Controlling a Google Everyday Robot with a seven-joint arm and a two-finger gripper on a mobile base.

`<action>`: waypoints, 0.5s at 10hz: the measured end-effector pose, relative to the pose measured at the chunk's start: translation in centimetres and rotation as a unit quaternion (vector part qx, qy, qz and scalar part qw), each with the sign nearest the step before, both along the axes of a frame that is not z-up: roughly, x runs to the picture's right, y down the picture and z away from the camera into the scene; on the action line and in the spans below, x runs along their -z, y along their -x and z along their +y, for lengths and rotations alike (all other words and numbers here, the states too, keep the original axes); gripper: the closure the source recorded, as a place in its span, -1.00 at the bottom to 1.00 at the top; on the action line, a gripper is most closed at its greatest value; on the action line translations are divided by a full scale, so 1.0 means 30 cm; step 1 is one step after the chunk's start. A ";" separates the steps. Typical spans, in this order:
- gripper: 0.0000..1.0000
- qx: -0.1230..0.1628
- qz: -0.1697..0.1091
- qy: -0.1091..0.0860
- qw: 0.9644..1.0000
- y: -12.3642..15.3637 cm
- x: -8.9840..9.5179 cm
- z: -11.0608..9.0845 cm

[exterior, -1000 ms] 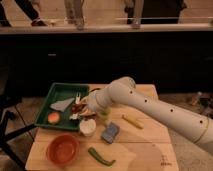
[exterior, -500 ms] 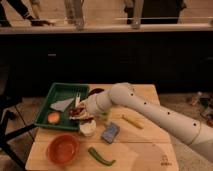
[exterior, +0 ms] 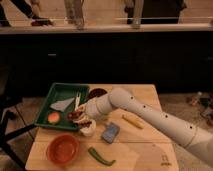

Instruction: Place grapes in paper cup

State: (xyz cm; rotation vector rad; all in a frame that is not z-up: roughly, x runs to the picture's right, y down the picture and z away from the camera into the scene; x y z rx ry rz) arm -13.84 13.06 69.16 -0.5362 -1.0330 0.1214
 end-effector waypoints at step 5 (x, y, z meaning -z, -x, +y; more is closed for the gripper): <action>0.97 -0.013 -0.015 0.020 1.000 -0.005 -0.059 0.024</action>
